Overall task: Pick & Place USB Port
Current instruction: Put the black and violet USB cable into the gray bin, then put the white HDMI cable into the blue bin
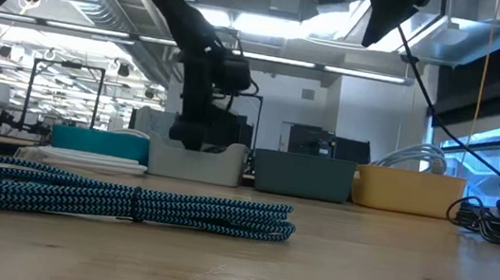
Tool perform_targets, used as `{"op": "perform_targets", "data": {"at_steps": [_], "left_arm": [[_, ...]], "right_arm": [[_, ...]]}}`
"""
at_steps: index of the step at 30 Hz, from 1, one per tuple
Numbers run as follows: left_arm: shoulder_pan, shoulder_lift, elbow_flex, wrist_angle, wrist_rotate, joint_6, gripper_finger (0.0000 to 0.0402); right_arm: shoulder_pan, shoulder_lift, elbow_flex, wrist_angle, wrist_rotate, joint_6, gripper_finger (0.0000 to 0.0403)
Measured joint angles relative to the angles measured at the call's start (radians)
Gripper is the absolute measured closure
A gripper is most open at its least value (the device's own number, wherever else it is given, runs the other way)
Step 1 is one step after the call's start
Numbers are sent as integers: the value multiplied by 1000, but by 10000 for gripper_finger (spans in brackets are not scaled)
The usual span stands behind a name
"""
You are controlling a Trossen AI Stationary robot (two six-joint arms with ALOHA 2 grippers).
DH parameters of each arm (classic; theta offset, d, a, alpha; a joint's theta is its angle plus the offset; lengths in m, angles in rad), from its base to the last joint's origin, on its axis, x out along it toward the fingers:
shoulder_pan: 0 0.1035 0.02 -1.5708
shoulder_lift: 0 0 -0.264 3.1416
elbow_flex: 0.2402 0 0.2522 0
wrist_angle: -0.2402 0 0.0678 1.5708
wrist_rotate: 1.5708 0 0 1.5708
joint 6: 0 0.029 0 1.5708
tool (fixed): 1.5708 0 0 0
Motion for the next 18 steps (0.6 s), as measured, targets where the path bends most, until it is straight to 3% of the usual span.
{"op": "perform_targets", "data": {"at_steps": [3,12,18], "left_arm": [[0,10,0,2,-4,-16,367],[-17,-17,0,-24,-74,13,225],[-35,-113,0,-44,-86,-22,173]], "right_arm": [[0,0,0,1,0,0,173],[0,0,0,1,-15,0,173],[0,0,0,1,-26,0,173]]}}
